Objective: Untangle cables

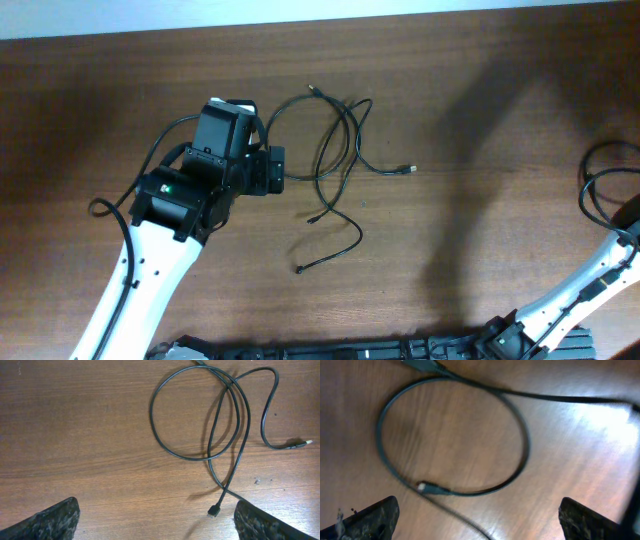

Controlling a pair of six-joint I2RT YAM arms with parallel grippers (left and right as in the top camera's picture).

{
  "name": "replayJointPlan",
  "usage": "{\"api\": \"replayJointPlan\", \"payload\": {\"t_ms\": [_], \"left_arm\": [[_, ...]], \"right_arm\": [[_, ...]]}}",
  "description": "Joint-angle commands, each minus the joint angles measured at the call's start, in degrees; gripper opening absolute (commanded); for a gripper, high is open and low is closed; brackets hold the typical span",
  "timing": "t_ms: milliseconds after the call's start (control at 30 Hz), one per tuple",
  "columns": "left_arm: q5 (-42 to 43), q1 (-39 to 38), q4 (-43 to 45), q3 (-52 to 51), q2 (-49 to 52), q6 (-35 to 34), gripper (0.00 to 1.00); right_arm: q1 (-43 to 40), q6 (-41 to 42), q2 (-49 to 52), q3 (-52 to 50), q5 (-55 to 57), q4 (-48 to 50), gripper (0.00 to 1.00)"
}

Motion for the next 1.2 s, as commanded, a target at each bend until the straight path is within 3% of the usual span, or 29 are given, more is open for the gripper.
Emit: {"api": "replayJointPlan", "payload": {"t_ms": [0, 200, 367, 500, 800, 1167], "left_arm": [[-0.6, -0.1, 0.1, 0.3, 0.1, 0.1, 0.99], [-0.6, -0.1, 0.1, 0.3, 0.1, 0.1, 0.99], [-0.6, -0.1, 0.1, 0.3, 0.1, 0.1, 0.99], [-0.6, -0.1, 0.1, 0.3, 0.1, 0.1, 0.99], [-0.6, -0.1, 0.1, 0.3, 0.1, 0.1, 0.99], [-0.6, -0.1, 0.1, 0.3, 0.1, 0.1, 0.99]], "right_arm": [[0.0, -1.6, -4.3, -0.3, -5.0, -0.3, 0.99], [0.0, -1.6, -16.7, -0.3, -5.2, -0.3, 0.99], [0.8, -2.8, -25.7, -0.3, -17.1, -0.3, 0.99], [9.9, -7.8, -28.0, -0.3, -19.8, -0.3, 0.99], [37.2, -9.1, -23.3, -0.4, -19.6, 2.9, 0.99], [59.5, -9.1, 0.8, -0.4, -20.0, 7.7, 0.99]]}}
